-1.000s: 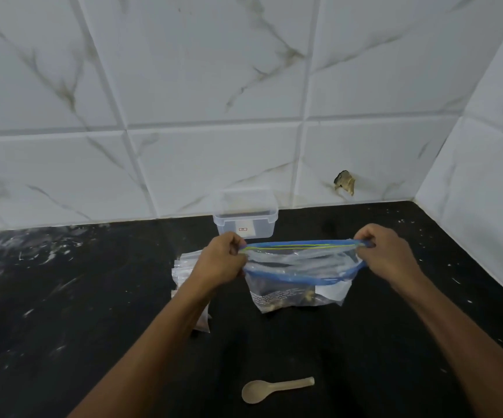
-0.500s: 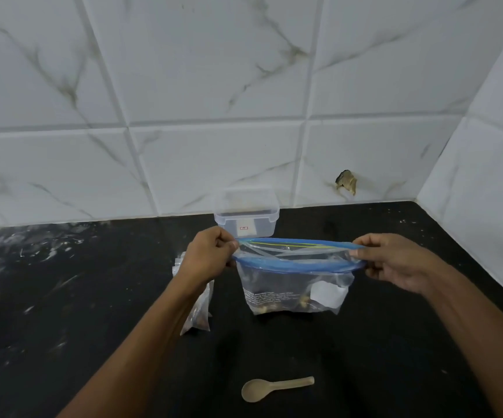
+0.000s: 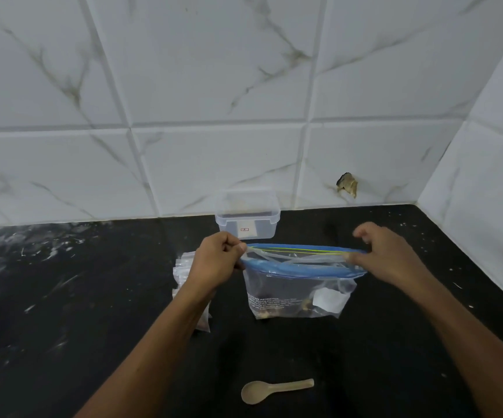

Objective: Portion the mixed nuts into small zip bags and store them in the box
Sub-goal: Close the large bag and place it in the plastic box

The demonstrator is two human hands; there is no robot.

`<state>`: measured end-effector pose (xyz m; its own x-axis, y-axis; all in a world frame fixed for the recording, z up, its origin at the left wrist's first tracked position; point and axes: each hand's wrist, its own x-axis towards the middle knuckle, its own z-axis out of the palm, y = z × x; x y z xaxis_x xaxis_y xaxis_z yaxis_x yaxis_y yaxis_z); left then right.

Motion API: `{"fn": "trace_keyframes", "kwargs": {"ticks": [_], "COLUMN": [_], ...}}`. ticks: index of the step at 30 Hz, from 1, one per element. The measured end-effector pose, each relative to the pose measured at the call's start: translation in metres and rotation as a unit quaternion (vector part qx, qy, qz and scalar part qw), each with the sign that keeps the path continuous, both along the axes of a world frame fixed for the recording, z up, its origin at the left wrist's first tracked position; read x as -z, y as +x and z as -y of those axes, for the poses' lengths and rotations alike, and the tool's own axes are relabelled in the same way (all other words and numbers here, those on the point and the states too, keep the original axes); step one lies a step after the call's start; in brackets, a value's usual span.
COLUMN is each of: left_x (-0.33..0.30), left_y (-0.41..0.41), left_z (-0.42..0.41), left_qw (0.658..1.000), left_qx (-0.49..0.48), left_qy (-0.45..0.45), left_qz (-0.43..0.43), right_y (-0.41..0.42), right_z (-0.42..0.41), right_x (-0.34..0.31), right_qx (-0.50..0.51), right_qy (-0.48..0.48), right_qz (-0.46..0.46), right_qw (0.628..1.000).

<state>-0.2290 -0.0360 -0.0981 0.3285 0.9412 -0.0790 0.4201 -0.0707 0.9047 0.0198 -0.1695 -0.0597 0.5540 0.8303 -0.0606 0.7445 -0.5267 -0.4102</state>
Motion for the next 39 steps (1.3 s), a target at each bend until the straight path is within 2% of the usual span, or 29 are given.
{"fn": "trace_keyframes", "kwargs": {"ticks": [3, 5, 8, 10, 12, 18, 21, 24, 27, 30, 32, 36, 39], "left_x": [0.000, 0.000, 0.001, 0.008, 0.023, 0.086, 0.093, 0.097, 0.103, 0.100, 0.092, 0.043, 0.007], "left_y": [0.002, 0.006, 0.007, 0.000, -0.009, -0.009, 0.000, 0.000, -0.005, -0.006, -0.006, 0.000, 0.013], "left_z": [0.003, 0.006, 0.011, 0.014, 0.018, 0.039, 0.037, 0.033, 0.032, 0.027, 0.023, 0.023, 0.012], "left_qw": [0.999, 0.998, 0.992, 0.984, 0.980, 0.992, 0.999, 0.997, 0.995, 0.993, 0.994, 0.987, 0.979], "left_qx": [0.012, 0.026, 0.046, 0.027, -0.003, 0.087, 0.042, 0.052, 0.060, 0.071, 0.066, 0.059, 0.074], "left_qy": [-0.007, -0.016, -0.017, -0.014, -0.009, -0.063, -0.003, 0.044, 0.051, 0.049, 0.058, 0.075, 0.111], "left_qz": [0.032, 0.062, 0.119, 0.175, 0.198, 0.067, -0.004, -0.044, -0.056, -0.082, -0.061, 0.127, 0.155], "right_y": [-0.038, -0.069, -0.098, -0.103, -0.100, -0.101, -0.102, -0.095, -0.083, -0.080, -0.080, -0.082, -0.083], "right_z": [-0.014, -0.032, -0.060, -0.070, -0.075, -0.078, -0.074, -0.071, -0.071, -0.072, -0.073, -0.071, -0.069], "right_x": [-0.017, -0.017, -0.001, 0.006, 0.008, 0.003, -0.001, -0.021, -0.040, -0.042, -0.041, -0.037, -0.033], "right_qx": [-0.135, -0.232, -0.303, -0.295, -0.276, -0.266, -0.264, -0.239, -0.212, -0.224, -0.224, -0.227, -0.227], "right_qy": [0.092, 0.056, 0.007, 0.034, 0.042, 0.035, 0.028, 0.062, 0.125, 0.114, 0.114, 0.120, 0.131], "right_qz": [0.001, 0.014, 0.122, 0.150, 0.119, 0.072, 0.041, -0.018, -0.054, -0.063, -0.066, -0.079, -0.099], "right_qw": [0.987, 0.971, 0.945, 0.943, 0.953, 0.961, 0.963, 0.969, 0.968, 0.966, 0.966, 0.963, 0.960]}}
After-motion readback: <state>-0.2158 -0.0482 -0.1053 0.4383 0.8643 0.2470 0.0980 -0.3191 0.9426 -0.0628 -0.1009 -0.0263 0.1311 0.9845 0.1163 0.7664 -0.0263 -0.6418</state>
